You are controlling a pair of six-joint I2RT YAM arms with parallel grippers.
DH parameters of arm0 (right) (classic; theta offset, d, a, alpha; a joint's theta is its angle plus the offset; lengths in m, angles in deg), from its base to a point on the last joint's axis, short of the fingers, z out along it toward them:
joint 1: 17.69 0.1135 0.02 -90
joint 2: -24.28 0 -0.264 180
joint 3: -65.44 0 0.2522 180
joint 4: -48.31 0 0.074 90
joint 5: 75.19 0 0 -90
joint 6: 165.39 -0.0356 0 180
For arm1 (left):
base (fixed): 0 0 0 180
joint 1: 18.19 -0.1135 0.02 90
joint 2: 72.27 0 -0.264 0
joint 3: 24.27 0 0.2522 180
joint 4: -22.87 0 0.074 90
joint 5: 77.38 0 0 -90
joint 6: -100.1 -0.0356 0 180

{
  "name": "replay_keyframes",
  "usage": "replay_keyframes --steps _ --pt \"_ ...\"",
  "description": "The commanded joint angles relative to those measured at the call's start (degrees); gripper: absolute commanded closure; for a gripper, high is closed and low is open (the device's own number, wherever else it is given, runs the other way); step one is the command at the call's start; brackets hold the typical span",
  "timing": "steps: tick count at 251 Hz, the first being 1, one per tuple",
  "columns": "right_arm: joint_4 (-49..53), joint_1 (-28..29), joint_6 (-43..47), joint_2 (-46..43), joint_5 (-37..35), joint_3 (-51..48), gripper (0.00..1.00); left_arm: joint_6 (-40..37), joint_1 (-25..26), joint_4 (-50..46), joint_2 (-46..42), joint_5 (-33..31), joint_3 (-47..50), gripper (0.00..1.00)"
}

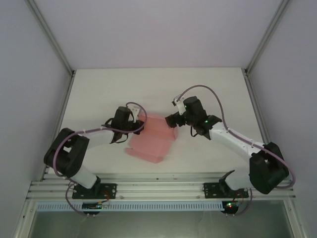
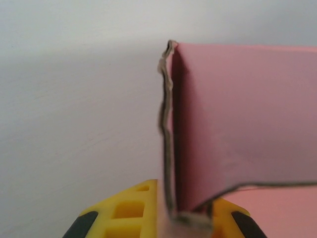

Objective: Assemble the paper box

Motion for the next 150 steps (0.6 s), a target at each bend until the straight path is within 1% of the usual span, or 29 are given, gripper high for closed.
replay_keyframes --steps 1,27,60,78,86,105,125,137,150 --pt "5.43 0.00 0.00 -5.54 -4.61 0.28 0.04 0.86 0.35 0.13 -2.29 -0.95 -2.65 1.00" --pt "8.47 -1.05 1.09 -11.07 -7.22 -0.31 0.01 0.27 0.29 -1.66 -2.70 -3.12 -2.45 1.00" --pt "14.24 -3.18 -0.11 -15.95 -10.67 -0.80 0.01 0.62 0.36 -0.84 -3.95 -3.65 -1.26 1.00" --pt "16.05 -3.30 -0.88 -18.44 -10.82 -1.32 0.01 1.03 0.36 -1.09 -4.28 -4.34 -1.40 1.00" --pt "15.91 -3.35 -2.18 -19.48 -9.91 -1.53 0.01 1.11 0.36 -1.46 -4.44 -4.76 -1.53 1.00" --pt "16.01 -1.99 -5.89 -20.91 -3.96 -1.78 0.01 1.20 0.49 -2.39 -4.39 -6.05 -1.99 1.00" --pt "13.64 0.29 -8.62 -20.77 0.85 -2.21 0.01 0.95 0.95 -2.79 -4.52 -6.85 -2.12 1.00" --pt "12.01 1.70 -9.68 -19.54 1.27 -2.25 0.01 0.67 1.19 -3.05 -4.57 -7.05 -2.29 1.00" --pt "11.22 2.40 -10.96 -17.33 0.08 -1.67 0.01 0.71 1.47 -3.44 -4.79 -7.47 -2.39 1.00"
